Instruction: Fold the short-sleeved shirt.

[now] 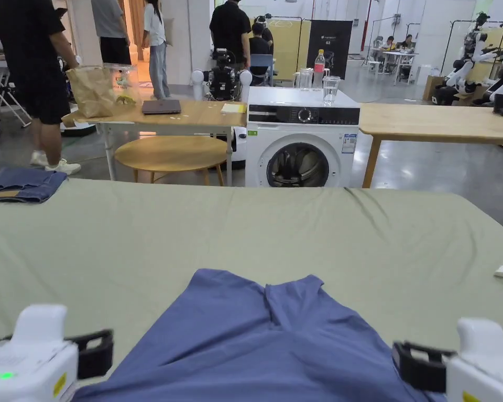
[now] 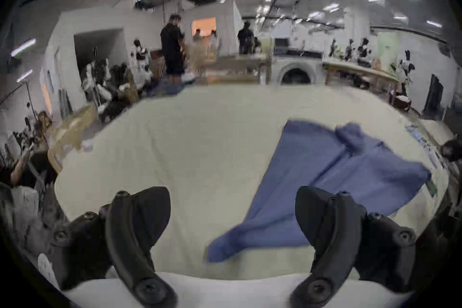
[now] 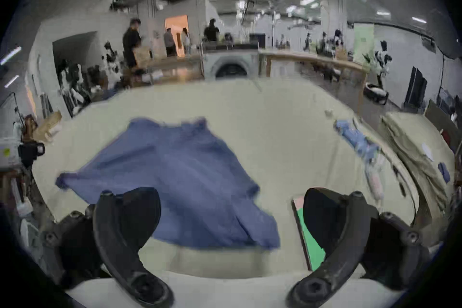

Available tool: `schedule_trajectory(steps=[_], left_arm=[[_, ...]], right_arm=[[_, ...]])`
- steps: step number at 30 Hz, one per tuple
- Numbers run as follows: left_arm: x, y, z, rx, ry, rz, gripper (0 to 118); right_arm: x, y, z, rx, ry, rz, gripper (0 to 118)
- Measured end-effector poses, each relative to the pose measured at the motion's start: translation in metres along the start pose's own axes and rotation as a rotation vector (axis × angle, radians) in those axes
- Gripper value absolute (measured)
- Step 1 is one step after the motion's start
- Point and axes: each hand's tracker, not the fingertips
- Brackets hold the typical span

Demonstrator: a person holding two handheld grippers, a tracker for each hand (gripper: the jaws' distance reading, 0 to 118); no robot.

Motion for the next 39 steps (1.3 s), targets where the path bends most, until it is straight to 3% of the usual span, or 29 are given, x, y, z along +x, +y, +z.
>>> schedule_trajectory(steps=[4, 6, 7, 8, 9, 10, 11, 12, 14, 19, 22, 23, 25, 26, 28, 35, 36, 38, 39], left_arm=[[0.05, 0.028, 0.0, 0.094, -0.103, 0.058, 103], [0.069, 0.025, -0.011, 0.102, -0.107, 0.038, 96], [0.078, 0.024, -0.015, 0.096, -0.1, 0.018, 66], [0.082, 0.021, -0.017, 0.092, -0.091, 0.003, 21], [0.084, 0.015, -0.022, 0.08, -0.065, 0.003, 0], [0.082, 0.011, -0.02, 0.084, -0.069, 0.018, 0], [0.074, 0.009, -0.021, 0.033, -0.121, 0.062, 0], [0.07, 0.007, -0.022, 0.015, -0.125, 0.084, 0], [0.057, -0.004, -0.015, 0.014, -0.083, 0.044, 0], [-0.015, -0.043, -0.008, -0.105, 0.034, 0.119, 0], [-0.053, -0.071, -0.013, -0.211, 0.026, 0.149, 0], [-0.064, -0.08, -0.017, -0.248, 0.004, 0.162, 4], [-0.076, -0.091, -0.023, -0.255, 0.022, 0.16, 31], [-0.081, -0.096, -0.028, -0.263, 0.026, 0.16, 31], [-0.087, -0.101, -0.041, -0.298, 0.015, 0.17, 112], [-0.062, -0.097, -0.106, -0.36, -0.074, 0.06, 113], [-0.058, -0.096, -0.113, -0.368, -0.087, 0.047, 109], [-0.046, -0.094, -0.124, -0.422, -0.101, 0.009, 40], [-0.043, -0.096, -0.131, -0.45, -0.129, 0.006, 20]], right_arm=[[-0.052, 0.035, 0.0, 0.166, 0.027, -0.018, 114], [-0.069, 0.038, -0.005, 0.184, 0.022, -0.025, 109], [-0.076, 0.037, -0.01, 0.184, 0.023, -0.017, 102], [-0.082, 0.035, -0.012, 0.184, 0.026, -0.008, 92], [-0.088, 0.033, -0.014, 0.18, 0.019, 0.01, 70], [-0.094, 0.03, -0.015, 0.184, -0.008, 0.041, 21], [-0.101, 0.028, -0.016, 0.201, -0.063, 0.074, 0], [-0.106, 0.02, -0.014, 0.214, -0.08, 0.088, 0], [-0.109, 0.011, -0.015, 0.183, 0.025, 0.064, 0], [-0.101, 0.004, -0.022, 0.155, 0.02, 0.063, 0], [-0.106, -0.01, -0.032, 0.124, 0.026, 0.065, 0], [-0.102, -0.006, -0.037, 0.111, 0.036, 0.063, 0], [-0.105, -0.012, -0.047, 0.092, 0.036, 0.06, 0], [-0.106, -0.016, -0.052, 0.08, 0.035, 0.06, 0], [-0.102, -0.016, -0.06, 0.054, 0.036, 0.056, 0], [-0.091, -0.02, -0.087, -0.015, 0.002, 0.06, 0], [-0.088, -0.02, -0.089, -0.02, -0.001, 0.061, 0], [-0.079, -0.018, -0.097, -0.031, -0.015, 0.067, 0], [-0.075, -0.017, -0.1, -0.038, -0.018, 0.07, 0]])
